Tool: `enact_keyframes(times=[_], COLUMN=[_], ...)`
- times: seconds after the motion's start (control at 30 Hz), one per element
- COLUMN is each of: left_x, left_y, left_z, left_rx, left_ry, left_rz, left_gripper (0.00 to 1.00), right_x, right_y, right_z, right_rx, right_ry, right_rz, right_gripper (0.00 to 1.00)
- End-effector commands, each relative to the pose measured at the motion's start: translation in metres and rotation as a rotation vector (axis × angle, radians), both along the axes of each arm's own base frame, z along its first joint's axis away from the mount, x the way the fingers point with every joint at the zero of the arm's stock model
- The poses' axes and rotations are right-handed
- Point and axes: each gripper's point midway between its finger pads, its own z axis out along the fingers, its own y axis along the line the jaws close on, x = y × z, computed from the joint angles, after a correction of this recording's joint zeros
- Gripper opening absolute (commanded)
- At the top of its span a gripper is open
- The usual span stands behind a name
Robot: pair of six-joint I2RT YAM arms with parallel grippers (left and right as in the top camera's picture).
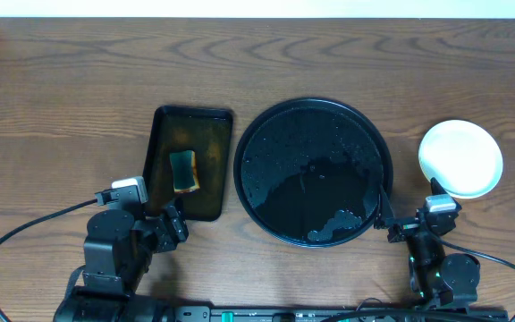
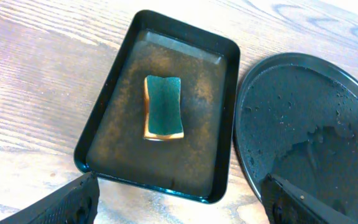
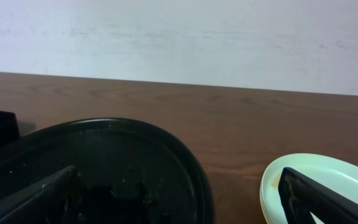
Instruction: Clean dirty plates on tray and stack at the side
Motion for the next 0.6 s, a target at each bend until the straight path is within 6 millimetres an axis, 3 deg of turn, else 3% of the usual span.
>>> enact_keyframes(times=[0.0,0.57], left_x=[-0.0001,-0.0040], left_y=[0.0015,0.0041], left_z=[-0.0010,-0.0059], left_rx=[0.004,0.023], left_ry=[-0.001,0.021], left_rz=[0.008,0.007], left_gripper=[0.83,0.84], right_x=[-0.0006,-0.0006], right_y=[0.0025,0.0024], right_z=[-0.0002,-0.0002], right_rx=[-0.019,-0.019], right_ry=[-0.003,-0.003], right_rz=[0.011,0.010], right_gripper=[0.99,0.99])
